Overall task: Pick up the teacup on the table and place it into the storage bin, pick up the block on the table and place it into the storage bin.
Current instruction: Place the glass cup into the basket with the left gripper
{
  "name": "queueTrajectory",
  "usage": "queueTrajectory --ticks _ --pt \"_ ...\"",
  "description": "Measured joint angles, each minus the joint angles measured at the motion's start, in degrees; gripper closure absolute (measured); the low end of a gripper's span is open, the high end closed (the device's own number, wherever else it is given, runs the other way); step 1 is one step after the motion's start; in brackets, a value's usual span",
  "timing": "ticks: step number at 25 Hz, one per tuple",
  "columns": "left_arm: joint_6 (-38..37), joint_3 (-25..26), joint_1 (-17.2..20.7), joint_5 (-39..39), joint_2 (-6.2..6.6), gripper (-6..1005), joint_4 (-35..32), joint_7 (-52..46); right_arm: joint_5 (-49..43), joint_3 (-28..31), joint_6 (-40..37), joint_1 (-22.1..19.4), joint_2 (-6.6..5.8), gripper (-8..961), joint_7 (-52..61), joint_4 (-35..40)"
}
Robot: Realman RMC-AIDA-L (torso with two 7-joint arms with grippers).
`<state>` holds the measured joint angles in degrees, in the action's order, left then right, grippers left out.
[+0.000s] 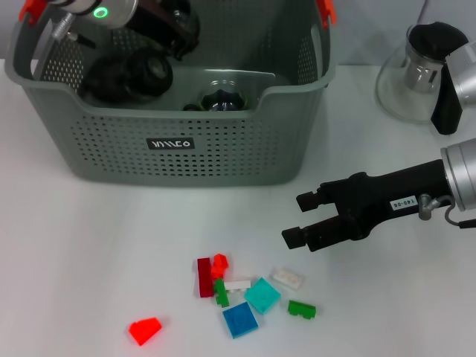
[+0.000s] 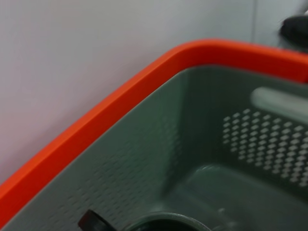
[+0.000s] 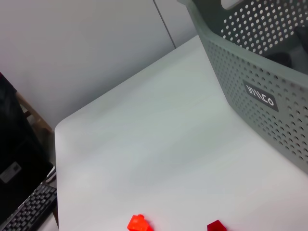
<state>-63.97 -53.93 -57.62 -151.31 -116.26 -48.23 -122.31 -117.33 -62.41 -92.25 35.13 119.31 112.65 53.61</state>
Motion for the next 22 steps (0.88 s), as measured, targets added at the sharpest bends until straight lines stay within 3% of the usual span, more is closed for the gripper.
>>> queueTrajectory --ticks 5,8,22 --pt "3.04 -0.73 -0.78 -3.95 -0.68 948 2.02 -1.09 -0.01 0.01 -0.12 -0.09 0.01 25 0.02 0.0" --pt "5.07 -1.72 -0.82 -6.69 -1.72 948 3.21 -1.19 0.0 0.07 -0.12 -0.2 0.05 26 0.03 0.0" --pt "8.54 -5.9 -0.58 -10.63 -3.95 948 5.96 -1.39 -0.07 0.09 -0.09 -0.3 0.43 26 0.0 0.0"
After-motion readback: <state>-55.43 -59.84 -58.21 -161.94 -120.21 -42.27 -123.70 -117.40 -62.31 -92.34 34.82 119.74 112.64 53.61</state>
